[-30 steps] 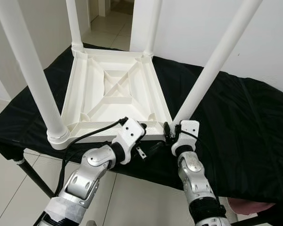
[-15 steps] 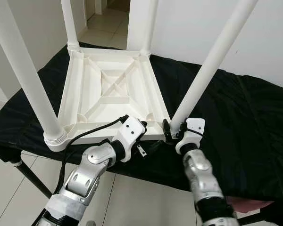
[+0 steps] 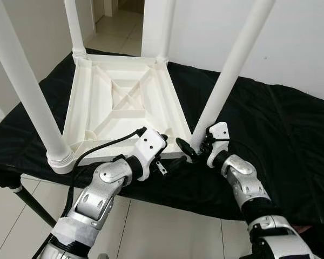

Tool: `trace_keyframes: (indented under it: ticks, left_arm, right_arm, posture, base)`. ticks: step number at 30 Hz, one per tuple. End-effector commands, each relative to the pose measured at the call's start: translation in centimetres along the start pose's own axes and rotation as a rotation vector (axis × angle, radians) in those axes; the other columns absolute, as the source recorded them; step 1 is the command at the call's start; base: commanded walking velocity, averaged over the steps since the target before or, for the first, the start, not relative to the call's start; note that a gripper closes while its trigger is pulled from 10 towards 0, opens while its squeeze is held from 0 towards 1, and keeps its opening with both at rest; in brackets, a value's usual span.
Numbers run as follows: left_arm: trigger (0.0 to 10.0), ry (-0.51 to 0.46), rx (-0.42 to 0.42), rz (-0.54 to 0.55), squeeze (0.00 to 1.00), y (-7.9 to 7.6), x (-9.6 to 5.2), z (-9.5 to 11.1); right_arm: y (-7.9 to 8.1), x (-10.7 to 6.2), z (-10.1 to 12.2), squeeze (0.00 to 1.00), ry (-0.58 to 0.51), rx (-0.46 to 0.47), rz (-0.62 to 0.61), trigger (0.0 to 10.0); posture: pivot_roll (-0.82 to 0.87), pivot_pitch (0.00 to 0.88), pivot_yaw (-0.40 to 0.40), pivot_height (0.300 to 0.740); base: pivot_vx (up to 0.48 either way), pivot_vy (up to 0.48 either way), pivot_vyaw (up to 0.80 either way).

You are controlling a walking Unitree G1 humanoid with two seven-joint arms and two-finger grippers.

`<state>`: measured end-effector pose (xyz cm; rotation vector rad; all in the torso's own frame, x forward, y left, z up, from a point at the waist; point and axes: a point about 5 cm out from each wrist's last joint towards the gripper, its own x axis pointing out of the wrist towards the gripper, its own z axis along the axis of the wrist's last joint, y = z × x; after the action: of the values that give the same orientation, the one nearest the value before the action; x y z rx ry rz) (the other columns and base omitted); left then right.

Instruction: Building children table

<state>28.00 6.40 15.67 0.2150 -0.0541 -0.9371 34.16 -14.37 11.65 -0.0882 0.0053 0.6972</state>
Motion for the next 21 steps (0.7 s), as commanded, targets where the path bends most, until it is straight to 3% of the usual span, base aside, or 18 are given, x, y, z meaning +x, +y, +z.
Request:
trace_keyframes:
  ticks: [1, 2, 5, 6, 16, 17, 19, 20, 21]
  left_arm:
    - [10.0, 0.0, 0.004, -0.003, 0.0, 0.0, 0.1, 0.0]
    - [10.0, 0.0, 0.006, -0.002, 0.0, 0.0, 0.1, 0.0]
    - [10.0, 0.001, 0.01, -0.001, 0.0, 0.0, 0.1, 0.0]
    - [10.0, 0.001, 0.01, 0.001, 0.0, 0.1, 0.1, 0.1]
    - [10.0, 0.006, 0.008, -0.004, 0.0, -0.1, -0.1, -0.2]
    - [10.0, 0.005, 0.006, -0.008, 0.0, -0.2, -0.1, -0.2]
    - [10.0, 0.004, 0.004, -0.01, 0.0, -0.3, 0.0, -0.2]
    - [10.0, 0.004, 0.004, -0.015, 0.0, -0.3, 0.0, -0.2]
    - [10.0, 0.003, 0.003, -0.02, 0.0, -0.4, 0.1, -0.2]
  right_arm:
    - [0.3, 0.4, -0.7, 0.0, 0.062, -0.017, 0.058, 7.9]
    - [0.2, 0.4, -0.9, 0.0, 0.083, -0.019, 0.068, 1.6]
    - [0.1, 0.4, -1.2, 0.0, 0.098, -0.017, 0.082, 1.6]
    - [-0.1, 0.3, -1.3, 0.0, 0.102, -0.018, 0.083, 0.0]
    - [-1.1, -0.9, -2.2, 0.0, 0.129, 0.008, 0.077, 0.0]
    - [-1.2, -1.0, -2.3, 0.0, 0.123, 0.016, 0.048, 1.6]
    - [-1.3, -1.1, -2.3, 0.0, 0.119, 0.021, 0.027, 1.6]
    - [-1.3, -1.1, -2.4, 0.0, 0.113, 0.034, 0.007, 10.0]
    - [-1.3, -1.1, -2.5, 0.0, 0.104, 0.045, -0.048, 10.0]
  posture:
    - [0.02, 0.0, -0.089, 0.74]
    - [0.02, 0.0, -0.09, 0.74]
    - [0.02, 0.0, -0.09, 0.74]
    - [0.02, 0.0, -0.09, 0.74]
    - [0.03, 0.0, -0.088, 0.74]
    - [0.02, 0.0, -0.085, 0.74]
    - [0.02, 0.0, -0.085, 0.74]
    - [0.01, 0.0, -0.085, 0.74]
    - [0.01, 0.0, -0.083, 0.74]
  base:
    - [0.0, 0.0, 0.0]
    - [0.0, 0.0, 0.0]
    - [0.0, 0.0, 0.0]
    - [0.0, 0.0, 0.0]
    - [0.0, 0.0, 0.0]
    - [0.0, 0.0, 0.0]
    - [0.0, 0.0, 0.0]
    - [0.0, 0.0, 0.0]
    - [0.0, 0.0, 0.0]
